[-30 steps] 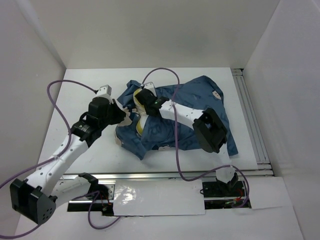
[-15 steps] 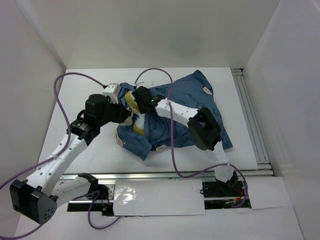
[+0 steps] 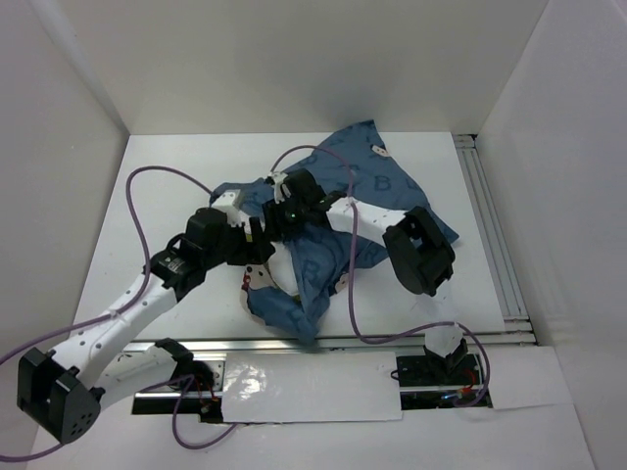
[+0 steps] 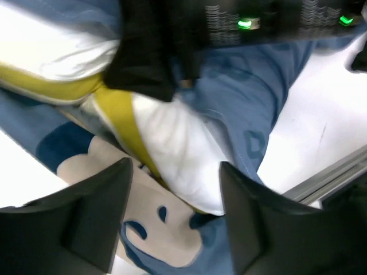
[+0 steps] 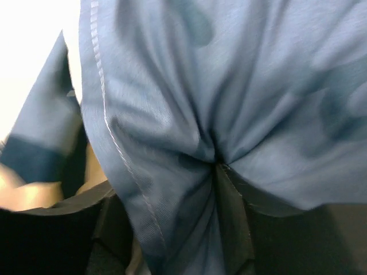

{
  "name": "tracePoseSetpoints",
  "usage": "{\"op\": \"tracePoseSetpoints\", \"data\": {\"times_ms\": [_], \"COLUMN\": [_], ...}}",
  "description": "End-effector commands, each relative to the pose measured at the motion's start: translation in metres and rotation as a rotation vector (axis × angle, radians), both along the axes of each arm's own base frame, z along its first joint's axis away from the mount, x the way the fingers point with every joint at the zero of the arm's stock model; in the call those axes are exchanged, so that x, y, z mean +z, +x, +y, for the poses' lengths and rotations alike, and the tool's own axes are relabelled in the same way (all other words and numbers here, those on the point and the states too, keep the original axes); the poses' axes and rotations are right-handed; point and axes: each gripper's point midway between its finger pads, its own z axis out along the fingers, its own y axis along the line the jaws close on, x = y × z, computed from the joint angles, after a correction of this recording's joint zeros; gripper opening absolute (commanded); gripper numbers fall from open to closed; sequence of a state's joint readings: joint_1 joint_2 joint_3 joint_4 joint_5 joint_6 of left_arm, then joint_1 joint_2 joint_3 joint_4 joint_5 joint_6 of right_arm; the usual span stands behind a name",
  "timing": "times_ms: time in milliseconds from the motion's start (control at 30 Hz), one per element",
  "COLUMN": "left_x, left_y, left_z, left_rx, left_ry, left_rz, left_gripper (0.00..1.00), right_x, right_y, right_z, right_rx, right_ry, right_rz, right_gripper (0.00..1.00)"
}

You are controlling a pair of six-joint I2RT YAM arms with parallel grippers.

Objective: Put the pillow into the pillowcase

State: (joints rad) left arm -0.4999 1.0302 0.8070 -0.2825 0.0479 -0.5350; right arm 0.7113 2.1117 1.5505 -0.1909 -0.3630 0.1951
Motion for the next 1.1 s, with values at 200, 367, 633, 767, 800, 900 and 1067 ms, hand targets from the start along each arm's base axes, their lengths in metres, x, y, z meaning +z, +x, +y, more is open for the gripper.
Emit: {"op": "tracePoseSetpoints", "data": {"times_ms": [200, 367, 633, 767, 800, 900, 1067], "left_x": [-0.008, -0.04, -0.088, -0.098, -0.097, -0.1, -0.082], "left_y": [-0.013, 0.001, 0.015, 0.025, 0.027, 0.034, 0.036], "left_z": [0.058, 0.061, 0.046, 0.05, 0.05, 0.052, 0.06], "left_rx": [0.4, 0.465, 0.459, 0.498, 0.497, 0.498, 0.511], "left_ry": [0.006, 0.014, -0.055, -0.07, -0.077, -0.086, -0.095], "left_rz": [0.076, 0.209, 0.299, 0.295, 0.287, 0.276, 0.192], "left_gripper": [1.0, 0.98, 0.79, 0.59, 0.53, 0.02, 0.0], "right_x": [0.035, 0.064, 0.077, 0.088, 0.091, 0.086, 0.047], "right_y": [-0.029, -0.034, -0.027, -0.023, -0.023, -0.023, -0.022], "right_z": [-0.028, -0.018, 0.011, 0.026, 0.029, 0.038, 0.055], "right_rx": [0.014, 0.046, 0.103, 0.115, 0.129, 0.176, 0.25], "right_ry": [-0.139, -0.14, -0.141, -0.089, -0.077, -0.061, -0.108], "right_rz": [-0.101, -0.199, -0.323, -0.372, -0.386, -0.389, -0.34], "right_gripper": [0.61, 0.7, 0.76, 0.79, 0.81, 0.83, 0.84]}}
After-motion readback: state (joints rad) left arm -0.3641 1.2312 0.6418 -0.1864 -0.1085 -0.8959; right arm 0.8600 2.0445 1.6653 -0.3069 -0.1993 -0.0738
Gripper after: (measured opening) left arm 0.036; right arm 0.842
